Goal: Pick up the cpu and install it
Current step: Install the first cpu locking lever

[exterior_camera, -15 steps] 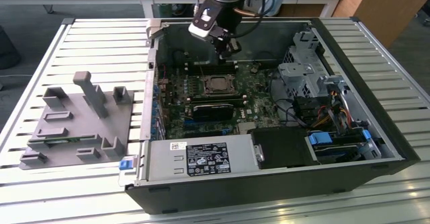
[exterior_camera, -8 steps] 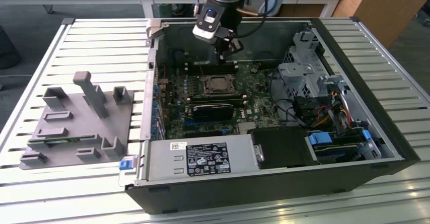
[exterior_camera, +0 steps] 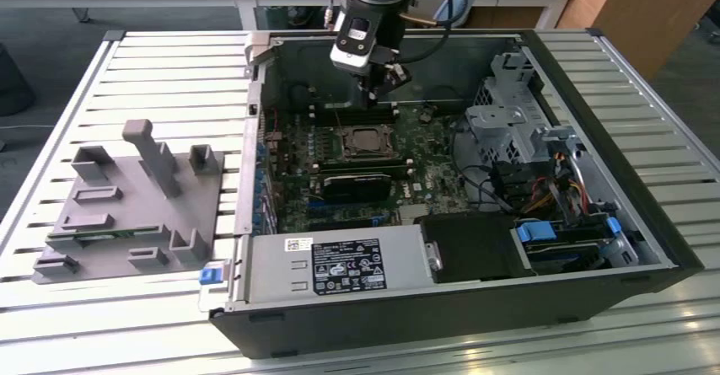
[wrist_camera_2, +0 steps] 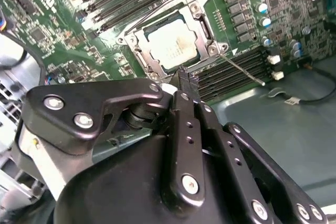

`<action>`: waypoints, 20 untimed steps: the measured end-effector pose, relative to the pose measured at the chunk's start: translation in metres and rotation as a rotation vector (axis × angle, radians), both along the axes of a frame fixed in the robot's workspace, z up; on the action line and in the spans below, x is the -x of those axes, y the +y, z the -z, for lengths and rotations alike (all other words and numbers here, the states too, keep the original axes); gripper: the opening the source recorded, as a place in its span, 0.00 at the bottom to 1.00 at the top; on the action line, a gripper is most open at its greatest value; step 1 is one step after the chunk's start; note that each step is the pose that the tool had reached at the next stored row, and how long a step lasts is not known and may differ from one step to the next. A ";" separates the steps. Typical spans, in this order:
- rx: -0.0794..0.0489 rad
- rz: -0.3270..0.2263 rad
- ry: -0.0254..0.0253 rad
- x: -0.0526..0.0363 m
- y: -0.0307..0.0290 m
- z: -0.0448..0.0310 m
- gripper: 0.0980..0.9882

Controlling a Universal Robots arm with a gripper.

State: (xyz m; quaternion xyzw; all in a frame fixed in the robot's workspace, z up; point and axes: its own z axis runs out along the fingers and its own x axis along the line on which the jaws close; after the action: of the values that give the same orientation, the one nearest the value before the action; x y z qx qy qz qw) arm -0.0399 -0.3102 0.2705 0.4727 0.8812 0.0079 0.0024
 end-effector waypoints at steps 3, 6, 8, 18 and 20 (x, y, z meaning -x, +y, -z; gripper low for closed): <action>0.000 -0.037 0.0000 0.0000 0.0000 0.0000 0.01; 0.000 -0.066 0.0000 0.0000 0.0000 0.0000 0.01; 0.000 -0.080 0.0000 0.0000 0.0000 0.0000 0.01; 0.000 -0.185 0.0000 0.0000 0.0000 0.0001 0.01; 0.000 -0.221 0.0001 0.0000 -0.0001 0.0001 0.01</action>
State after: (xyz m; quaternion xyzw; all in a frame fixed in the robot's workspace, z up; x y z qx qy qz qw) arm -0.0399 -0.3102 0.2704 0.3727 0.9279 0.0080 0.0015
